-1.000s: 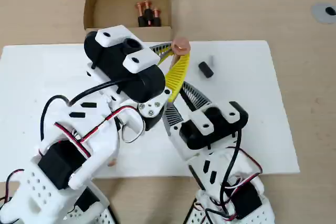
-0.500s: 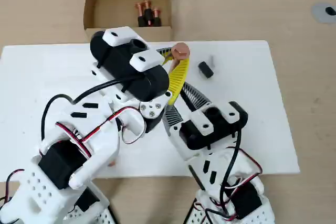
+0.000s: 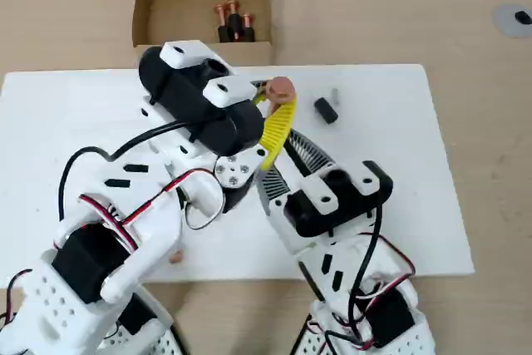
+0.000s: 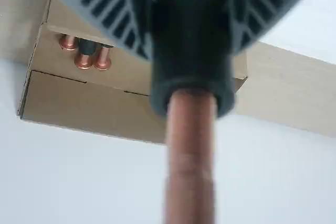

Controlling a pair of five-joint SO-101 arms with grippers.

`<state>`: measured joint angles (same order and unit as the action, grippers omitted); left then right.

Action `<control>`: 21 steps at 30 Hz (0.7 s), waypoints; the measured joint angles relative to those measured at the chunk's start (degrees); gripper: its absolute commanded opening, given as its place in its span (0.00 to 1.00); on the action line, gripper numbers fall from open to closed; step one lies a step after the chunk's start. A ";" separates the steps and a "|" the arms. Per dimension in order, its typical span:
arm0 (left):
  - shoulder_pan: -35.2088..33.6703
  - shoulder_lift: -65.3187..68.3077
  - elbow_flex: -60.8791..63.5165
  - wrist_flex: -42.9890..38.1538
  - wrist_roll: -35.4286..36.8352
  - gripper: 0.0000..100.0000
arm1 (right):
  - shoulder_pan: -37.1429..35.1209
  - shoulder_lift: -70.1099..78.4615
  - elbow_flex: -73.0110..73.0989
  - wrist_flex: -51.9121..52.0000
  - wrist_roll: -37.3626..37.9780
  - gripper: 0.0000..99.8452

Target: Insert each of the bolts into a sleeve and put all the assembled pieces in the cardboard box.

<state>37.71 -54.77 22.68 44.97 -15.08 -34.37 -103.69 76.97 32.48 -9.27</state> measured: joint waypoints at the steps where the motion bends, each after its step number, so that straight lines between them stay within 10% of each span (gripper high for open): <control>1: -0.44 0.00 -0.09 0.00 0.00 0.09 | 0.00 0.00 0.00 0.00 0.00 0.01; 21: -1.14 0.09 -8.44 12.84 2.20 0.11 | 0.00 0.00 0.00 0.00 0.00 0.01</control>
<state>36.57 -54.68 14.24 57.80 -12.88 -34.37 -103.69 76.97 32.48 -9.27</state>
